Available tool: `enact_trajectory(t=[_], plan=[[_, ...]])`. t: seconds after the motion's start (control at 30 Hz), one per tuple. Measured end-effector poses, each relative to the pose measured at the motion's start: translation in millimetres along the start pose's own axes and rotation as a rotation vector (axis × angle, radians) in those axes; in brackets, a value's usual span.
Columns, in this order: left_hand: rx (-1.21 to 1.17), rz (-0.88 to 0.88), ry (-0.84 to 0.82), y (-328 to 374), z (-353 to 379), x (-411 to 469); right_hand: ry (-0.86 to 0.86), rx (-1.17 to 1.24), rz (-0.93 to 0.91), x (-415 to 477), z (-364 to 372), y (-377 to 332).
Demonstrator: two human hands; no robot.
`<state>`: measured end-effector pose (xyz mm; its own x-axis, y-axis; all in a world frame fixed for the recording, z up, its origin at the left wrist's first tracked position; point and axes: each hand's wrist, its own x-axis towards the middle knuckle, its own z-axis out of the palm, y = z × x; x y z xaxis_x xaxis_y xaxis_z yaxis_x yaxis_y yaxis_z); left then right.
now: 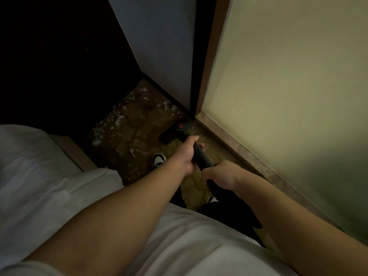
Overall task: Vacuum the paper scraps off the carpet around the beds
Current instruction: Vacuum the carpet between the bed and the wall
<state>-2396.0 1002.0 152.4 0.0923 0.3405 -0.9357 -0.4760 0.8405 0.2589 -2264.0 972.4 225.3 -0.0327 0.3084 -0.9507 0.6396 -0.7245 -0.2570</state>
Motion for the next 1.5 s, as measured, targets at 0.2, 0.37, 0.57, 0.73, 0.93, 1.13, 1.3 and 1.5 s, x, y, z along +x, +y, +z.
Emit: enact_trajectory(t=[0.2, 0.37, 0.57, 0.73, 0.93, 1.13, 1.3, 1.5], plan=[[0.052, 0.035, 0.029, 97, -36, 26, -0.025, 0.041, -0.019, 34, 15, -100], [0.030, 0.034, 0.032, 165, -62, 41, -0.039, 0.061, -0.034, 54, 27, -170], [0.027, 0.047, 0.071, 214, -92, 54, -0.028, 0.052, -0.057, 74, 43, -223], [0.057, 0.081, 0.116, 236, -106, 59, -0.046, 0.073, -0.071, 89, 56, -243], [0.055, 0.088, 0.131, 240, -115, 63, -0.034, 0.062, -0.074, 94, 64, -249], [0.053, 0.059, 0.097, 220, -104, 57, -0.029, 0.084, -0.062, 77, 59, -228], [0.086, 0.031, 0.059, 180, -83, 50, -0.017, 0.136, -0.049, 54, 47, -189], [0.101, 0.028, 0.053, 102, -49, 37, 0.002, 0.141, -0.037, 31, 34, -105]])
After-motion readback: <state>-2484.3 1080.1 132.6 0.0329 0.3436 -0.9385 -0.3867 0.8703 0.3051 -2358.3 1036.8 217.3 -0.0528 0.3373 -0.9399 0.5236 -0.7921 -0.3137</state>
